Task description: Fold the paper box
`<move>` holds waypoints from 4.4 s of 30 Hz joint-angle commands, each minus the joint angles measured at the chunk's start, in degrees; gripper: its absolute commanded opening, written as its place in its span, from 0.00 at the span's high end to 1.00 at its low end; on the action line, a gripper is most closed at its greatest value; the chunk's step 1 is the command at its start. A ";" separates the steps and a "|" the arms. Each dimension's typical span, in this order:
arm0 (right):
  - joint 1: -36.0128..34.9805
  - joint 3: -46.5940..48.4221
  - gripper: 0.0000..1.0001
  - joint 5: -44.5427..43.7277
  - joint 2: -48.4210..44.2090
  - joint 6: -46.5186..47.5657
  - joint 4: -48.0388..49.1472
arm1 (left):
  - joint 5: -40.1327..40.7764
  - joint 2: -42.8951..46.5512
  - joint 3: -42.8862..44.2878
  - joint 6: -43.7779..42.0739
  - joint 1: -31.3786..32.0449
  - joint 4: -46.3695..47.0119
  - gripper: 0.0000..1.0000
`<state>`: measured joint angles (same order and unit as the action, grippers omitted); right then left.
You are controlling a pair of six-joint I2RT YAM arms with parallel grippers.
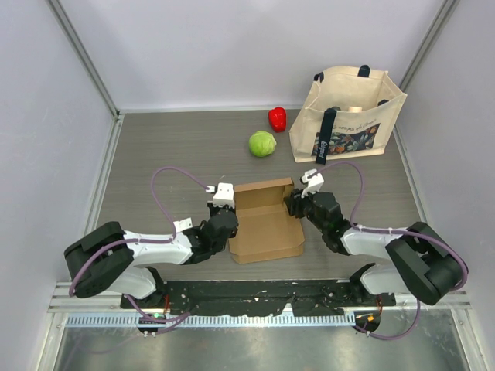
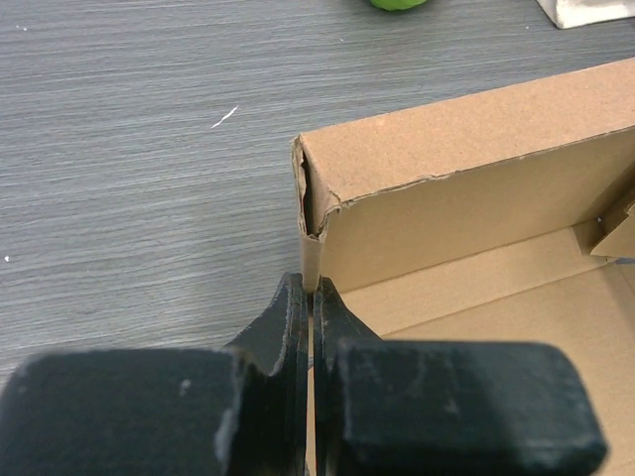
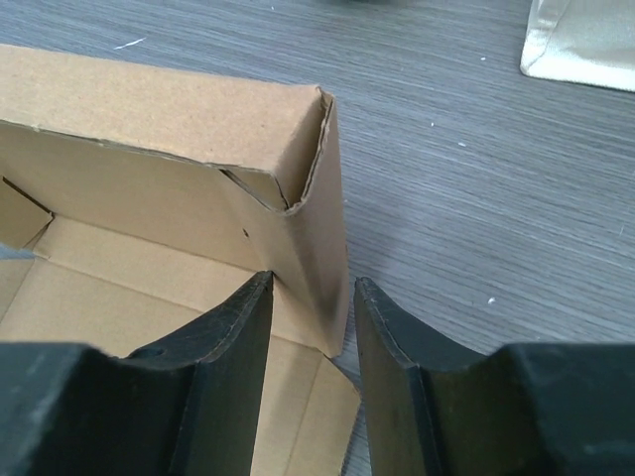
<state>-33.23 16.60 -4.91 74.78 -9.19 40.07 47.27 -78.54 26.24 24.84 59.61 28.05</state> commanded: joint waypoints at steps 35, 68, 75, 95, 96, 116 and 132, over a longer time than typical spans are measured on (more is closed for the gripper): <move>-23.90 6.44 0.51 -42.82 13.74 -2.04 2.66 | 1.95 1.90 0.57 2.05 0.24 1.48 1.00; -3.07 14.95 0.27 -12.50 -13.26 -23.06 -52.19 | 1.43 3.13 0.57 2.58 0.15 -3.00 0.62; -2.71 15.48 0.26 -5.13 -15.81 -27.10 -60.80 | 1.86 10.15 1.27 7.32 0.15 -12.39 0.30; -2.36 6.52 0.39 3.68 -9.66 -32.82 -48.87 | -40.16 32.44 2.67 8.93 4.18 -32.36 0.27; -2.19 6.08 0.40 3.68 -9.57 -33.08 -46.95 | -38.84 30.05 5.11 7.34 5.93 -32.88 0.27; 0.01 -1.48 0.99 8.51 -18.97 -44.59 -40.78 | -19.95 -11.88 25.52 -22.81 27.13 -42.38 0.05; 1.77 0.62 0.99 16.60 -20.99 -44.17 -42.70 | 0.63 -20.70 26.23 -27.65 31.79 -38.60 0.62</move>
<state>-31.86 15.25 10.02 56.21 -54.76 -1.34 41.58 -100.57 52.31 -1.45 90.15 -12.32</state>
